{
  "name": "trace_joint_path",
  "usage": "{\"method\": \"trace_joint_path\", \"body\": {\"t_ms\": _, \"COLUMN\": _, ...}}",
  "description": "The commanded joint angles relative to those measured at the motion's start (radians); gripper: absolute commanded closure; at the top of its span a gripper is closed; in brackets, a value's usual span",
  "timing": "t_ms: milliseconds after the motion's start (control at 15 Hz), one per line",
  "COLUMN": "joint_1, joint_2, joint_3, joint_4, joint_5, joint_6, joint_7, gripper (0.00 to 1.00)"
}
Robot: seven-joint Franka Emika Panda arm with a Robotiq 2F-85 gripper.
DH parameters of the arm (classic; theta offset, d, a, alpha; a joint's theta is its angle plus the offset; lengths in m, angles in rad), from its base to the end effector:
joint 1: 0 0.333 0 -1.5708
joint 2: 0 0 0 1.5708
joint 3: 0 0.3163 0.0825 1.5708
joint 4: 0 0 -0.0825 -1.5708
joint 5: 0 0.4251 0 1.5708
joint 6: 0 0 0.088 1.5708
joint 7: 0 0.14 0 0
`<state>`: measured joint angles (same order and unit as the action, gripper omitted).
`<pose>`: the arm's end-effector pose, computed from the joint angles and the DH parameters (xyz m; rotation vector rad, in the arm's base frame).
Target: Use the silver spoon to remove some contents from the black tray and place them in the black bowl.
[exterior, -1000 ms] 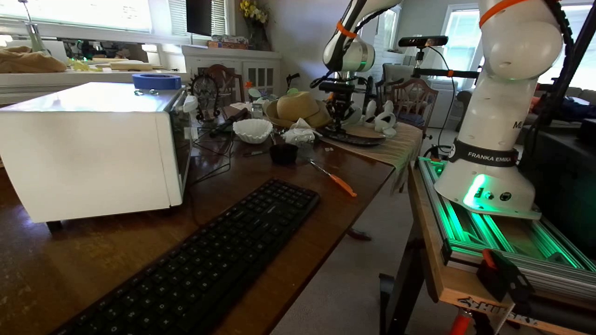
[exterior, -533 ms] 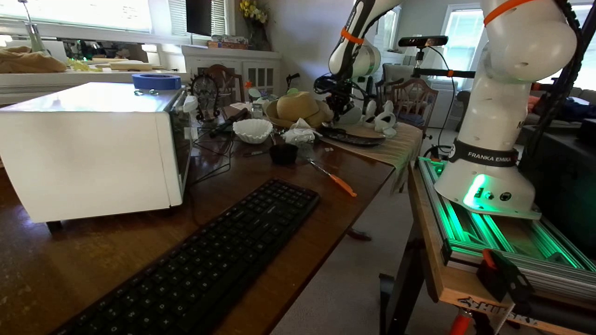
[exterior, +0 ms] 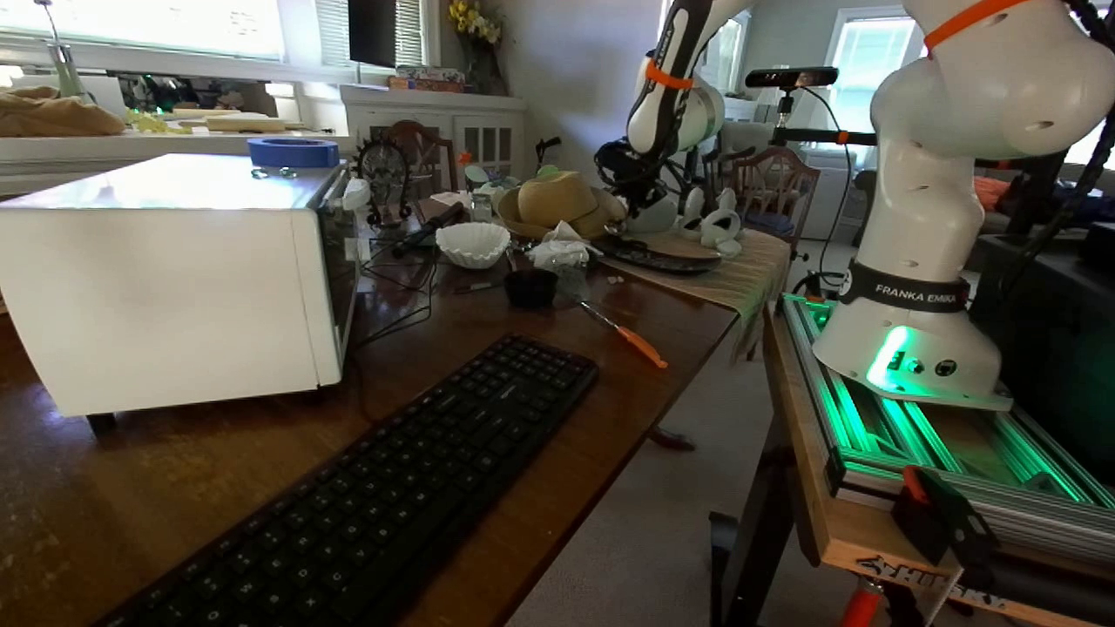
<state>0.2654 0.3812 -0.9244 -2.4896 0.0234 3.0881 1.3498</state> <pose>0.4030 -0.3529 0.1737 1.6529 -2.4127 0.6592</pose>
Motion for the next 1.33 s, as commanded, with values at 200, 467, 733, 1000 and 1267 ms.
{"method": "trace_joint_path", "body": {"t_ms": 200, "joint_1": 0.216, "joint_2": 0.025, "joint_3": -0.188, "joint_4": -0.092, "joint_5": 0.004, "joint_6": 0.086, "joint_7": 0.033, "gripper": 0.98}}
{"method": "trace_joint_path", "body": {"t_ms": 467, "joint_1": 0.208, "joint_2": 0.010, "joint_3": -0.174, "joint_4": -0.093, "joint_5": 0.007, "joint_6": 0.096, "joint_7": 0.005, "gripper": 0.98}}
{"method": "trace_joint_path", "body": {"t_ms": 733, "joint_1": 0.209, "joint_2": 0.011, "joint_3": -0.172, "joint_4": -0.095, "joint_5": 0.007, "joint_6": 0.101, "joint_7": 0.004, "gripper": 0.98}}
{"method": "trace_joint_path", "body": {"t_ms": 1000, "joint_1": 0.211, "joint_2": 0.066, "joint_3": -0.147, "joint_4": -0.107, "joint_5": 0.017, "joint_6": 0.173, "joint_7": 0.023, "gripper": 0.98}}
{"method": "trace_joint_path", "body": {"t_ms": 1267, "joint_1": 0.191, "joint_2": 0.126, "joint_3": -0.076, "joint_4": -0.103, "joint_5": 0.158, "joint_6": 0.233, "joint_7": -0.064, "gripper": 0.98}}
